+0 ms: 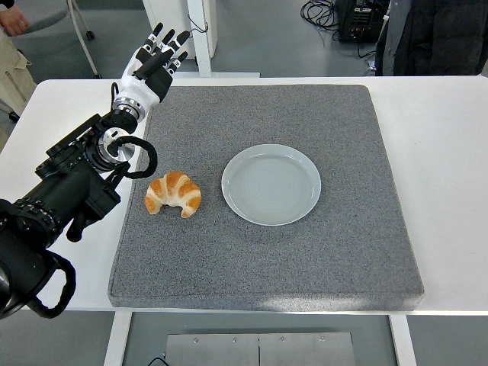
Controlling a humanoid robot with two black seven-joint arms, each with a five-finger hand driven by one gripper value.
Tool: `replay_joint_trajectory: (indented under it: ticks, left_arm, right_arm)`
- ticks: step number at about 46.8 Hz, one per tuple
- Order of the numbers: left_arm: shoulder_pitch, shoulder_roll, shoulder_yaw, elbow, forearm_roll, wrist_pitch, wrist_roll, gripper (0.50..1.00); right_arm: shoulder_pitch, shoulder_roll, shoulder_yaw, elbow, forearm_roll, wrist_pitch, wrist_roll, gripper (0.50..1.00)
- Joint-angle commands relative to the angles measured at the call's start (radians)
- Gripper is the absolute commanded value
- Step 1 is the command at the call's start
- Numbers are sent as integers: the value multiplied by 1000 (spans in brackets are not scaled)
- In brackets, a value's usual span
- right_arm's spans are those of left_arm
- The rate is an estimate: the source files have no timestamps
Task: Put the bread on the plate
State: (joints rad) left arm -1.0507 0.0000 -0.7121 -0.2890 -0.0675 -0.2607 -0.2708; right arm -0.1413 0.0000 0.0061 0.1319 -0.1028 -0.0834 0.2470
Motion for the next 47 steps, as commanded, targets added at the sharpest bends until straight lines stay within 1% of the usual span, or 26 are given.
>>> replay_joint_trajectory:
  ticks: [1, 14, 21, 26, 31, 36, 41, 47]
  left_arm:
    - [1, 0, 0, 1, 0, 0, 1, 996]
    - [3, 0, 5, 1, 0, 5, -1, 996]
    - [-14, 0, 0, 1, 0, 6, 5, 996]
    - [-22, 0, 5, 1, 0, 18, 7, 996]
    - [-14, 0, 26, 1, 14, 29, 16, 996]
    - [-14, 0, 83, 1, 15, 35, 10, 996]
    - [-25, 15, 125, 1, 15, 51, 7, 996]
    - [-46, 44, 128, -13, 17, 55, 15, 996]
  right_arm:
    - [0, 0, 0, 0, 0, 1, 0, 1000]
    - [-1, 0, 0, 0, 0, 1, 0, 1000]
    - [0, 0, 0, 0, 0, -1, 0, 1000]
    - [-1, 0, 0, 0, 0, -1, 0, 1000]
    - [-1, 0, 0, 0, 0, 1, 0, 1000]
    - [0, 0, 0, 0, 0, 1, 0, 1000]
    - [-1, 0, 0, 0, 0, -1, 0, 1000]
    - [-1, 0, 0, 0, 0, -1, 0, 1000]
